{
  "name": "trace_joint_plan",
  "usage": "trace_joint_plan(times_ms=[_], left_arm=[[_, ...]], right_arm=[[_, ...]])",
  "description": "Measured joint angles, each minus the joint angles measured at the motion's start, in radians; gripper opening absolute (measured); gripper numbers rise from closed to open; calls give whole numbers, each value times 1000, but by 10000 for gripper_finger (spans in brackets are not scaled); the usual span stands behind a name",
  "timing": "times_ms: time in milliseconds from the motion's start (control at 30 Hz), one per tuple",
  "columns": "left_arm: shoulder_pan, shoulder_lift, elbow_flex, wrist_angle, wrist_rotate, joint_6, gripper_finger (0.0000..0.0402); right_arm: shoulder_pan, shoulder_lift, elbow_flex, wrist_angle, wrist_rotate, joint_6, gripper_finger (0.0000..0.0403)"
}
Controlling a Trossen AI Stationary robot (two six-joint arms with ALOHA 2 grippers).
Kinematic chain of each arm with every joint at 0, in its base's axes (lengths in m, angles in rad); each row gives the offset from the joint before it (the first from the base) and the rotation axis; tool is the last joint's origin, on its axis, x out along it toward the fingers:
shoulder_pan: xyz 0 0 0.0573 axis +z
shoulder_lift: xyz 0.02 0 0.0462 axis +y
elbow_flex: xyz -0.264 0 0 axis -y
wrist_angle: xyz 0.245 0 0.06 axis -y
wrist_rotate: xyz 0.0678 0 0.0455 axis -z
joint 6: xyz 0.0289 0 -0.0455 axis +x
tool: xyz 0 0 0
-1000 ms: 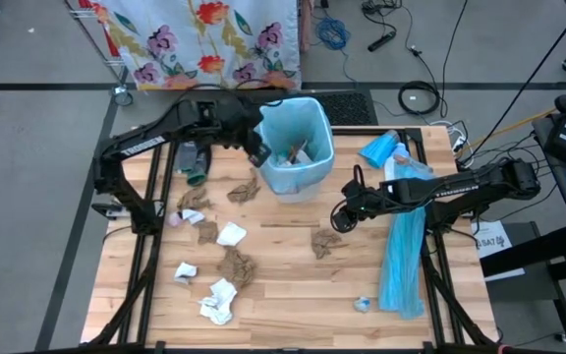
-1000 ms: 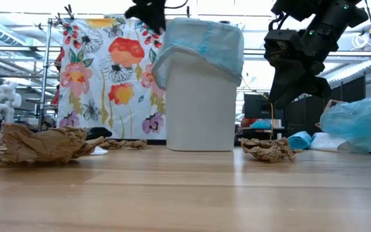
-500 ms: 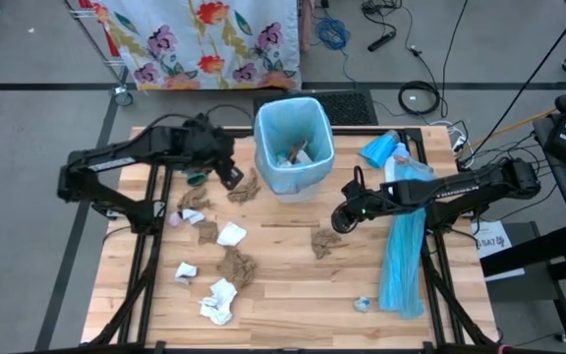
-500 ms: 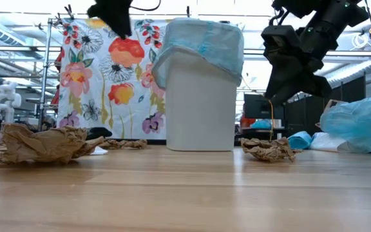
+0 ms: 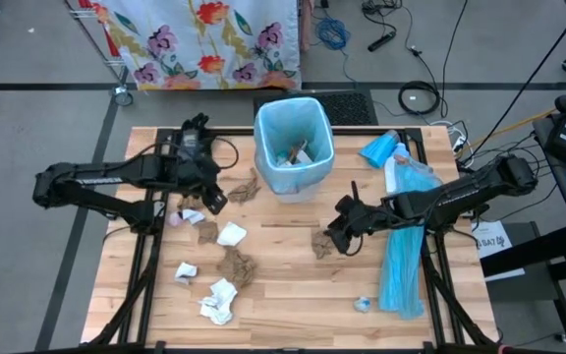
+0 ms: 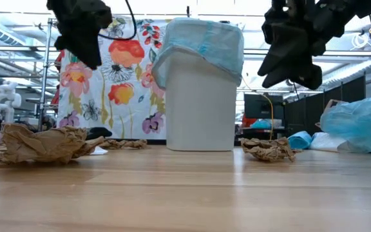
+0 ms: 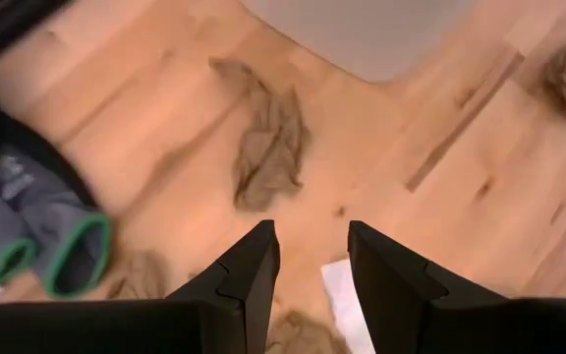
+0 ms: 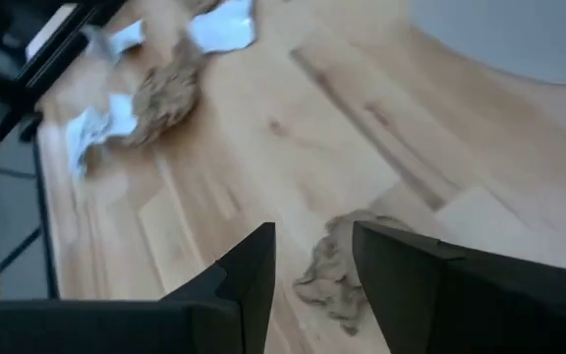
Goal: Place trash/remove bag and relplace
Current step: Put the brown napkin into the trash bin
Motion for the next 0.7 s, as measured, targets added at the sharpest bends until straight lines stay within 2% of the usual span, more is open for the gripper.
trace_joint_plan(times_ms=[233,500,700], left_arm=[[-28,1,-77,67,54,-2,130],[-40,2,-97,132,83,-2,130],[-39,2,-97,131,114,-25,130]], right_arm=[[38,108,0,45,-3,-46,130],[39,205,0,43,-4,-119,133],[16,266,0,40,-5,-121,184]])
